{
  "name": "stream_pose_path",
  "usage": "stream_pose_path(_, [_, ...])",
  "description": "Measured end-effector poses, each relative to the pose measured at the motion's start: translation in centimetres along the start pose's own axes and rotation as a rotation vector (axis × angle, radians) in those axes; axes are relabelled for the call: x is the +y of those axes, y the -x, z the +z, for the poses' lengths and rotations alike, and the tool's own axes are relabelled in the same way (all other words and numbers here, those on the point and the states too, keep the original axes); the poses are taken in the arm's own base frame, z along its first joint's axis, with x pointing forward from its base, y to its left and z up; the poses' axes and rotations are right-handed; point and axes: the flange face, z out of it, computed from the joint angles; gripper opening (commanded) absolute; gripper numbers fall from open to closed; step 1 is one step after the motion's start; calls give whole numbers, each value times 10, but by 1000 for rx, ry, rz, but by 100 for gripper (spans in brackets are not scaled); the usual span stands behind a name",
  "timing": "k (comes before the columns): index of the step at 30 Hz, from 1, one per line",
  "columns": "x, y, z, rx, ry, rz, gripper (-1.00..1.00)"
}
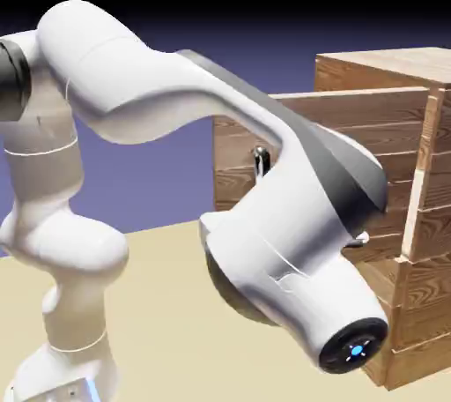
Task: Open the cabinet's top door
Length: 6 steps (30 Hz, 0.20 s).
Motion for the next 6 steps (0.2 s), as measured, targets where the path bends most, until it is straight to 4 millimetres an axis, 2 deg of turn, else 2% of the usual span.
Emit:
stream_pose_path(5, [-8, 8, -21, 55, 55, 0, -100])
stream_pose_path(6, [-11, 11, -25, 67, 68, 0, 100])
